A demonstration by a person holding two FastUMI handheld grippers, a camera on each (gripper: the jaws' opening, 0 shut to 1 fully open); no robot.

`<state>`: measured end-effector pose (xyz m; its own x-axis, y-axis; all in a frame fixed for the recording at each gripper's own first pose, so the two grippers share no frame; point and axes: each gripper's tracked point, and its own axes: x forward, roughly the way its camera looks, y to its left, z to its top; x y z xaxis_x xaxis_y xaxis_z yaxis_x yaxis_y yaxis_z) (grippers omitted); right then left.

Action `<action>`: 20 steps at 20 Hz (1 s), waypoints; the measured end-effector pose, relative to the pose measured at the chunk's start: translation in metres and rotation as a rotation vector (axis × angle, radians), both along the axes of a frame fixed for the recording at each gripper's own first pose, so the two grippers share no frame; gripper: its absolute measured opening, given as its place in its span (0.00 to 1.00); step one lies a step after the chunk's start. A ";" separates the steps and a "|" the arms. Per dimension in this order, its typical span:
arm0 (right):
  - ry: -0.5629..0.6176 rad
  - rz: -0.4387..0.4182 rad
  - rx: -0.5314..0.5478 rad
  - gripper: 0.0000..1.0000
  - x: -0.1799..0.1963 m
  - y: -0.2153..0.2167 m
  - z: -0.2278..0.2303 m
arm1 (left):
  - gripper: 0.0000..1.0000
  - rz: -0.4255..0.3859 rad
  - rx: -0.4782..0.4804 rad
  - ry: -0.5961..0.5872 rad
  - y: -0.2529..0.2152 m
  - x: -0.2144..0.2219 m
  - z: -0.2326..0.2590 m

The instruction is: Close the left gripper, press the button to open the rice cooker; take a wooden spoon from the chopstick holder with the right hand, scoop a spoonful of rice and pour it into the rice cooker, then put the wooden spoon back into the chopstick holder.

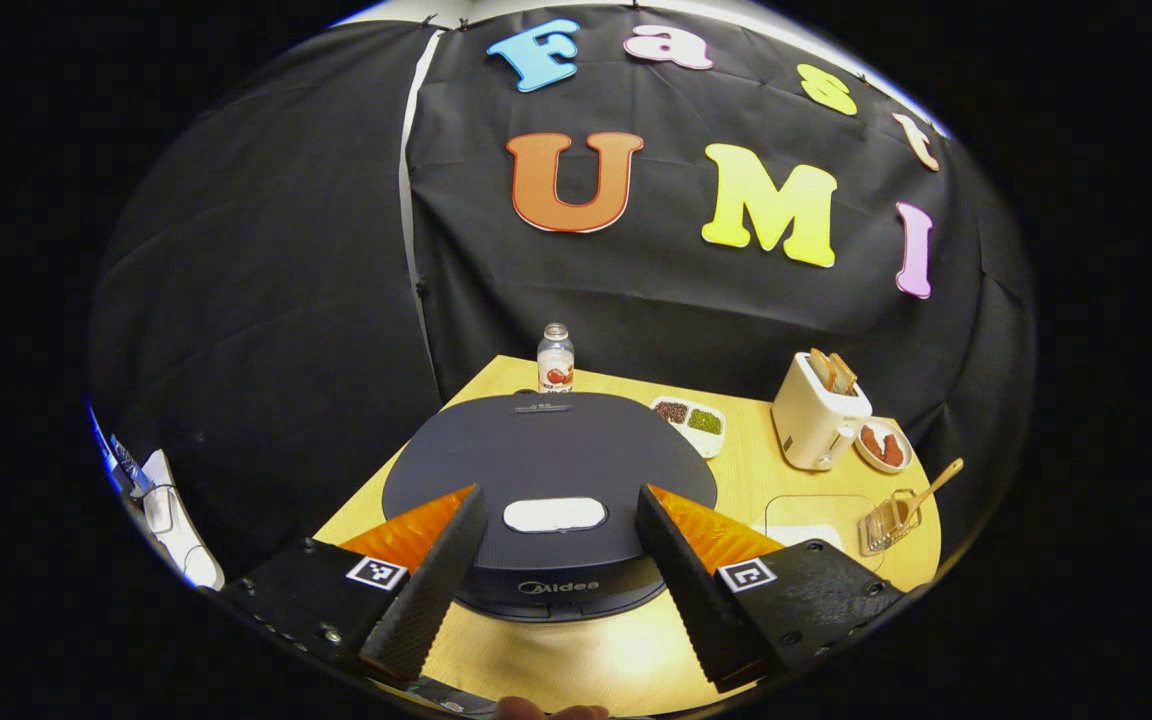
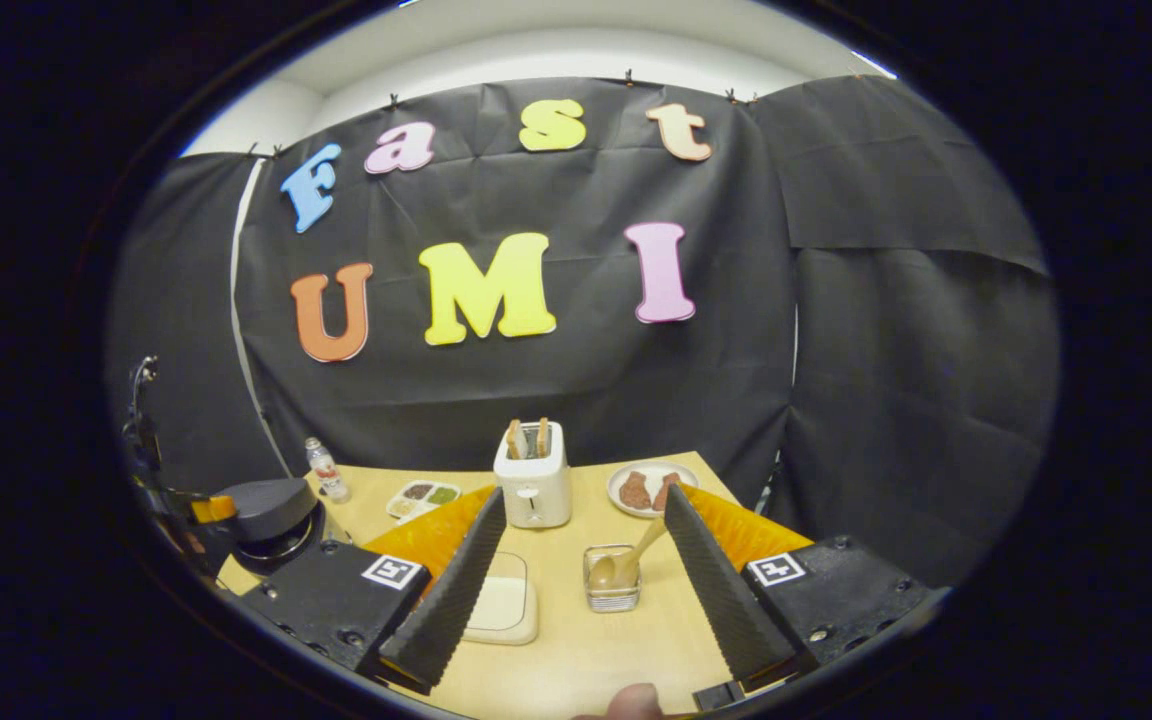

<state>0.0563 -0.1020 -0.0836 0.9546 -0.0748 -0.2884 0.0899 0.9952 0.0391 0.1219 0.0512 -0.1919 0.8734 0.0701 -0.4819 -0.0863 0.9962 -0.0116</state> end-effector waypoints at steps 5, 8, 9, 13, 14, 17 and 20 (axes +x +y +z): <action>0.019 0.049 0.001 1.00 0.009 0.019 -0.009 | 0.98 0.013 -0.015 0.014 0.000 -0.010 -0.022; 0.023 0.068 0.007 1.00 0.015 0.026 -0.011 | 0.98 0.014 -0.006 0.024 -0.001 -0.014 -0.028; 0.022 0.073 0.007 1.00 0.016 0.027 -0.011 | 0.98 0.012 -0.001 0.036 -0.001 -0.014 -0.034; 0.021 0.081 0.004 1.00 0.024 0.023 -0.014 | 0.99 0.035 0.006 0.055 0.002 -0.017 -0.045; 0.021 0.082 0.008 1.00 0.026 0.021 -0.014 | 0.98 0.043 -0.001 0.045 0.001 -0.019 -0.044; 0.019 0.093 0.019 1.00 0.037 0.017 -0.017 | 1.00 0.069 -0.003 0.038 0.000 -0.018 -0.049; 0.018 0.133 0.034 0.98 0.050 0.020 -0.019 | 1.00 0.090 0.005 0.022 0.001 -0.018 -0.051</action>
<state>0.1058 -0.0820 -0.1028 0.9501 0.0616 -0.3058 -0.0414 0.9965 0.0722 0.1035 0.0526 -0.2427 0.8525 0.1501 -0.5007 -0.1758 0.9844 -0.0042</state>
